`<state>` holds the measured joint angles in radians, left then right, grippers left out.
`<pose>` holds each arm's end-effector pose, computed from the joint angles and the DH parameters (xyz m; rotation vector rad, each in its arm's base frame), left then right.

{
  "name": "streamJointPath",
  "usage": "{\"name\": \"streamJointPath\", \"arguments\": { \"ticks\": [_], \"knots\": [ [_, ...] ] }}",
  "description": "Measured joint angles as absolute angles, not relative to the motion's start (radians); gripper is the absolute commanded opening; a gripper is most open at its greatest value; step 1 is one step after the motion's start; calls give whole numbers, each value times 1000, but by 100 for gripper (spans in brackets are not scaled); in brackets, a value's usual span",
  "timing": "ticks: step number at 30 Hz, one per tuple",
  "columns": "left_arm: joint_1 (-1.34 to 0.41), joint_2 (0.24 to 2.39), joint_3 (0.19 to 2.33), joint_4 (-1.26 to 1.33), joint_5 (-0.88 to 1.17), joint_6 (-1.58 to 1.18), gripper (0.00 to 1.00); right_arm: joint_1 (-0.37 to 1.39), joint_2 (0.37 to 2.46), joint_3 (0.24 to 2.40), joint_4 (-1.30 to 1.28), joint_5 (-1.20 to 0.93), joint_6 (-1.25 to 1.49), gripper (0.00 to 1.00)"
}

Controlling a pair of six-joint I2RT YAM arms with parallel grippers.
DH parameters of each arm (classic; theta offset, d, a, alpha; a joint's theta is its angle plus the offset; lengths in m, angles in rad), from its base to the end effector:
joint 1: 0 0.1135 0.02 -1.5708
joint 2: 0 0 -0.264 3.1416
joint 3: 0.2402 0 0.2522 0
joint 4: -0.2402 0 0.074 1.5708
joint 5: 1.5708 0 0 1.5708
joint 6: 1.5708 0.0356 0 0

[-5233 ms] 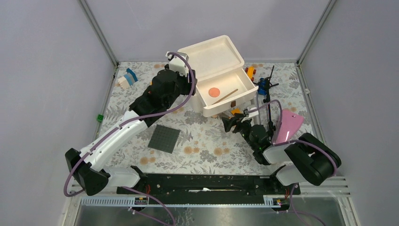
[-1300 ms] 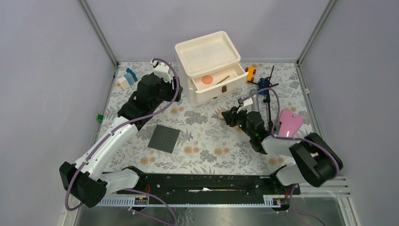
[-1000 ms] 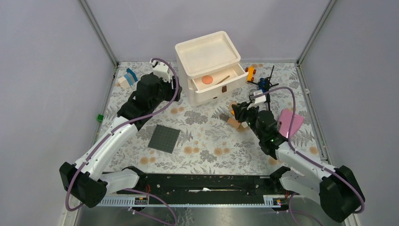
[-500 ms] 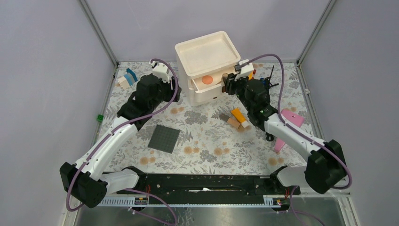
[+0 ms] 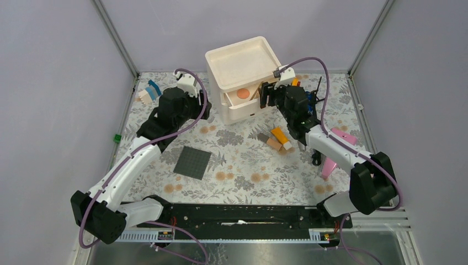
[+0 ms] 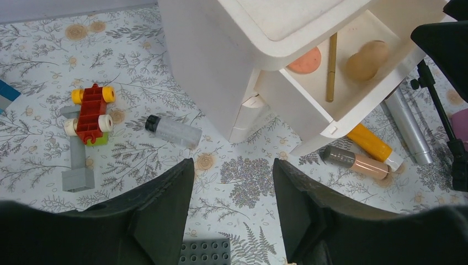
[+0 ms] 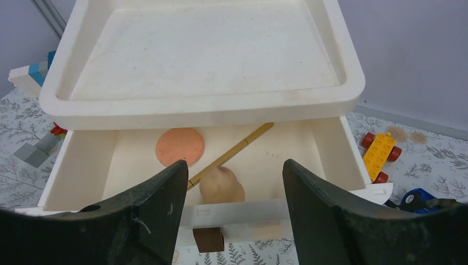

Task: Organize the makeup
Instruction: Place the makeup tool in the drawer.

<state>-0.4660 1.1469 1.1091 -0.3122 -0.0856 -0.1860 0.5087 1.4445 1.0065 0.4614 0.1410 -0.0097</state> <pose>0.2348 -0.1147 0.3673 0.2126 1.9239 -0.3549 0.3022 0.1628 0.3284 -0.2891 1.5275 0.2858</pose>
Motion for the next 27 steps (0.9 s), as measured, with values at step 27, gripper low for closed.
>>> {"name": "streamJointPath", "arguments": {
  "ticks": [27],
  "knots": [
    [-445,1147,1103,-311,-62,-197,60,469,968,656,-39,91,104,74]
  ]
}}
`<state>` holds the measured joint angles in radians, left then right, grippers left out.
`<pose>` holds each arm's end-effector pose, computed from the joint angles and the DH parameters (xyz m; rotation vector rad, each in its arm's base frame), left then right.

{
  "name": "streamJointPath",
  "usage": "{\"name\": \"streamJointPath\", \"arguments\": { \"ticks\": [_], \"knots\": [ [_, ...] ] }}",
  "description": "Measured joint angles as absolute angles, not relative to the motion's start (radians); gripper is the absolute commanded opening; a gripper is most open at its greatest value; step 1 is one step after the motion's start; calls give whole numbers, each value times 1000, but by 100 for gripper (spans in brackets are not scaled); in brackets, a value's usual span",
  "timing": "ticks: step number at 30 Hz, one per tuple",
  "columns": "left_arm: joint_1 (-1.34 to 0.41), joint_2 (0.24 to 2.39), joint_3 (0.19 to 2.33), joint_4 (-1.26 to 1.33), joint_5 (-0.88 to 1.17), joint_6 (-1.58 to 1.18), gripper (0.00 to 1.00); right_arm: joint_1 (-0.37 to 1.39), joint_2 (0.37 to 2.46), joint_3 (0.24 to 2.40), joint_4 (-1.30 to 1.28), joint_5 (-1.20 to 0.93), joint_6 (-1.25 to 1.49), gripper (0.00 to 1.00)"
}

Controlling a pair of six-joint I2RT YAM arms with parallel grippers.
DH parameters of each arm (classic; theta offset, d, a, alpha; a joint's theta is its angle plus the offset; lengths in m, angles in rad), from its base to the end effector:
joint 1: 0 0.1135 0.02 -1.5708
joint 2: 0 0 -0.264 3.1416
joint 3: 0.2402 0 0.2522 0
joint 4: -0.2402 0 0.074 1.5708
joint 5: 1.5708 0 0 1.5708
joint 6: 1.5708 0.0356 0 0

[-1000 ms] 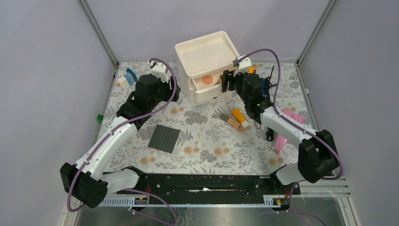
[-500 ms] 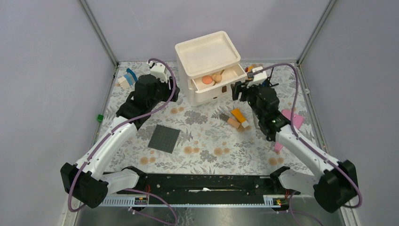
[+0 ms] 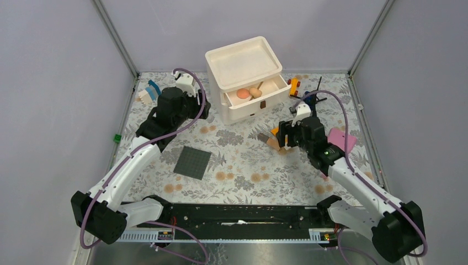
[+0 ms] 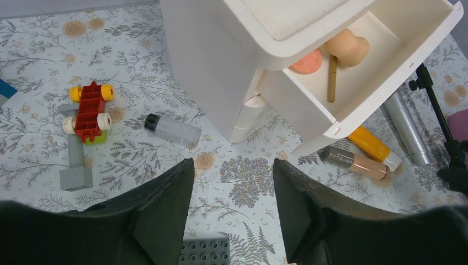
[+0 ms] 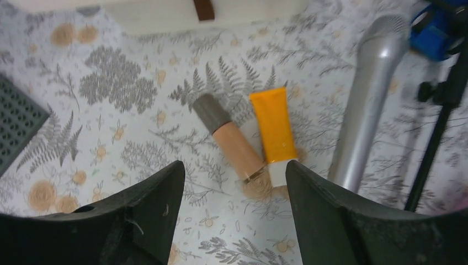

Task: Organize the makeup
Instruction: Place the makeup tool in the drawer, then close the drawer in the storage box.

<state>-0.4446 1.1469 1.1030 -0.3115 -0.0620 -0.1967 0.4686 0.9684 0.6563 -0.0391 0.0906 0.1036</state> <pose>0.2370 -0.1105 0.3652 0.1986 1.9329 -0.3687 0.2020 0.0986 0.2753 -0.2903 1.9098 0.2967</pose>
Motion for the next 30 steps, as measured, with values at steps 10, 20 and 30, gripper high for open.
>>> {"name": "streamJointPath", "arguments": {
  "ticks": [10,20,30],
  "knots": [
    [-444,1147,1103,-311,-58,-200,61,462,1196,616,0,-64,97,74],
    [-444,1147,1103,-311,-56,-203,61,449,1278,617,74,-65,82,73],
    [-442,1147,1103,-312,-69,-220,61,437,1266,617,75,-47,101,73]
  ]
}}
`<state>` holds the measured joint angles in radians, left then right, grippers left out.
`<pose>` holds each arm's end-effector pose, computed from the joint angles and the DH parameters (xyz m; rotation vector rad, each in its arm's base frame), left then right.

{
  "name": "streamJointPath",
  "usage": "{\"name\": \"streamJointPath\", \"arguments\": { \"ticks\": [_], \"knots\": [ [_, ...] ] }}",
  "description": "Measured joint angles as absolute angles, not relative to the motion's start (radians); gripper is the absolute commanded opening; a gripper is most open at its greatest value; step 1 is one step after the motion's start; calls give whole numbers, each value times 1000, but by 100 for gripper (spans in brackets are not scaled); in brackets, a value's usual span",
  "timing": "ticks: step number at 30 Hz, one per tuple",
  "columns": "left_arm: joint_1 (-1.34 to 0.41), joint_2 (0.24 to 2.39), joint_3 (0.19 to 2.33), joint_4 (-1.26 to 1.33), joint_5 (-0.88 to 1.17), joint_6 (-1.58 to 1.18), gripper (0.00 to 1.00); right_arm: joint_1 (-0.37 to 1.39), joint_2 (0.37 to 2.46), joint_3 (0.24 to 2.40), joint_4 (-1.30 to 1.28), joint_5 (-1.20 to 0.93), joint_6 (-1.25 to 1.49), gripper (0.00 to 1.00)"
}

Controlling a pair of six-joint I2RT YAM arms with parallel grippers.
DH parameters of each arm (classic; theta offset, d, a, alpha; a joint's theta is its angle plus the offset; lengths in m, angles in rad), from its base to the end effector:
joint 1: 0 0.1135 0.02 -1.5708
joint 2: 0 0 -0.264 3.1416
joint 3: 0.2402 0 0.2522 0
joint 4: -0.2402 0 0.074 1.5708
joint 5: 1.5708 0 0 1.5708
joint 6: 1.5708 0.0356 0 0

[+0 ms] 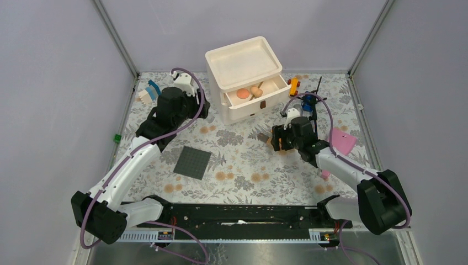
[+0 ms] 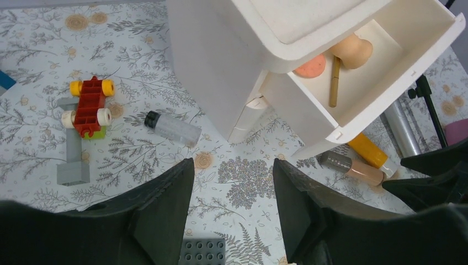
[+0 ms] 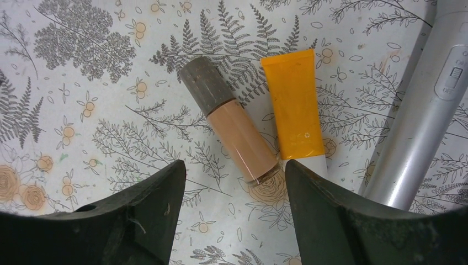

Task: Organize the makeup
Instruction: Close the drawer in the storage box.

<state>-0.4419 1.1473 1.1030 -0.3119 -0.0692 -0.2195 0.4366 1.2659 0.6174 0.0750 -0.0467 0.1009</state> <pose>0.2375 -0.1096 0.3651 0.1693 1.9369 -0.3750 0.2388 0.1132 0.2057 -0.3889 2.1305 0.3619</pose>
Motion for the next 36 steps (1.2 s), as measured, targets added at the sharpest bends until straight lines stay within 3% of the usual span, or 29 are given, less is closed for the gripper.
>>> {"name": "streamJointPath", "arguments": {
  "ticks": [14,25,36],
  "knots": [
    [-392,1150,993,-367,-245,-446,75,435,1197,617,75,-44,151,74],
    [-348,1079,983,-401,-253,-485,77,435,1132,617,46,-38,189,77],
    [-347,1138,1156,-355,-185,-482,76,433,1065,655,-74,83,248,84]
  ]
}}
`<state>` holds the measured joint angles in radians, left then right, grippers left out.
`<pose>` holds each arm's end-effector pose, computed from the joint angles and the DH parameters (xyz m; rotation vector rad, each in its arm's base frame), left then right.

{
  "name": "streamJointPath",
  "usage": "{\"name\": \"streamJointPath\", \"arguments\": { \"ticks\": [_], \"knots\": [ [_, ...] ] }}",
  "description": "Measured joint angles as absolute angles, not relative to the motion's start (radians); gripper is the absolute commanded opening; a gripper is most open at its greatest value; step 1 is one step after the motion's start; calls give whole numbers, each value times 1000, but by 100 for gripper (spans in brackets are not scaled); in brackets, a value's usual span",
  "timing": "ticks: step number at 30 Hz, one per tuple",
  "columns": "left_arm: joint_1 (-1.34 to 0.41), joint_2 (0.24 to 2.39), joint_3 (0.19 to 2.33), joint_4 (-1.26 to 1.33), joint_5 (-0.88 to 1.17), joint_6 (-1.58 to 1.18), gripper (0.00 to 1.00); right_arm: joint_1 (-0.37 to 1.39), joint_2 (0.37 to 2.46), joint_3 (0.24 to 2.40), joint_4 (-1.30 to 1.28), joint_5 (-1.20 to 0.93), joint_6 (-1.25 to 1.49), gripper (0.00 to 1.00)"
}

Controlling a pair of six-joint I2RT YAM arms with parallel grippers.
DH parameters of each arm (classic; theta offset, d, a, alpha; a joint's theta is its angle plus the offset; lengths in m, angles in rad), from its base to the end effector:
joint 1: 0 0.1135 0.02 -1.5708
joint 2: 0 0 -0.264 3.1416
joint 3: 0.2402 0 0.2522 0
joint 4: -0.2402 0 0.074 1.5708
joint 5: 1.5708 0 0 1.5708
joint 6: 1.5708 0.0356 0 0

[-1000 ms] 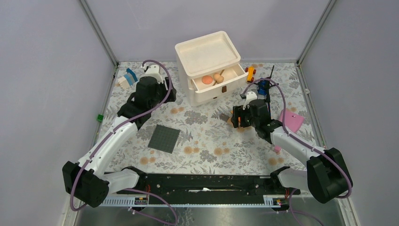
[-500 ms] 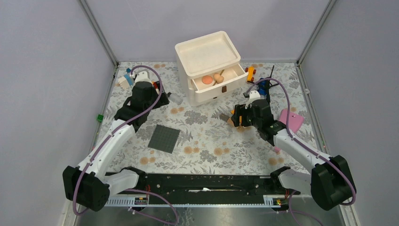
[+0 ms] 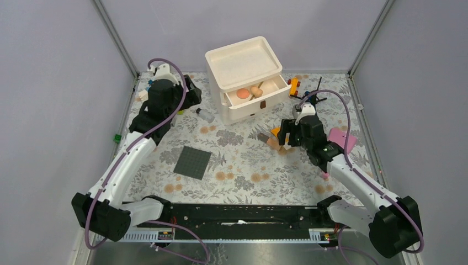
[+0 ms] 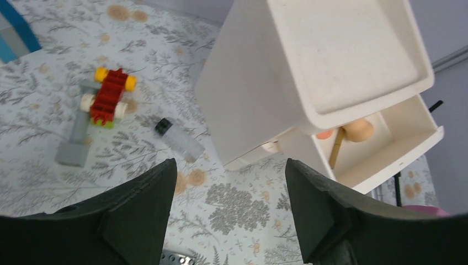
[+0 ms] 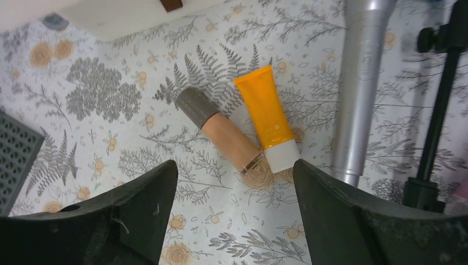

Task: Organize the makeup
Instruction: Close the drawer in the storage box.

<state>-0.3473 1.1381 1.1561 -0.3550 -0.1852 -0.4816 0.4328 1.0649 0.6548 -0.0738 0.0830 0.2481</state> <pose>0.2429 -0.0810 0.3815 -0.2545 1.9035 -0.3844 0.2169 0.0969 0.2509 -0.1391 2.0652 0.3364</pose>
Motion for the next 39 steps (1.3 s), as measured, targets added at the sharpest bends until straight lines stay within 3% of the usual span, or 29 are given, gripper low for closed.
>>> {"name": "streamJointPath", "arguments": {
  "ticks": [6,15,25,30,39],
  "knots": [
    [-383,1258,1281,-334,-130,-468,75,431,978,745,-177,201,271,86],
    [-622,1390,1405,-315,-147,-373,75,377,906,877,-319,384,281,88],
    [-662,1390,1372,-304,-185,-358,74,365,876,855,-361,295,285,88],
    [-765,1414,1354,-286,-221,-360,74,365,844,802,-310,236,285,89],
    [-808,1535,1385,-260,-222,-356,75,365,926,791,-268,197,303,89]
  ]
}}
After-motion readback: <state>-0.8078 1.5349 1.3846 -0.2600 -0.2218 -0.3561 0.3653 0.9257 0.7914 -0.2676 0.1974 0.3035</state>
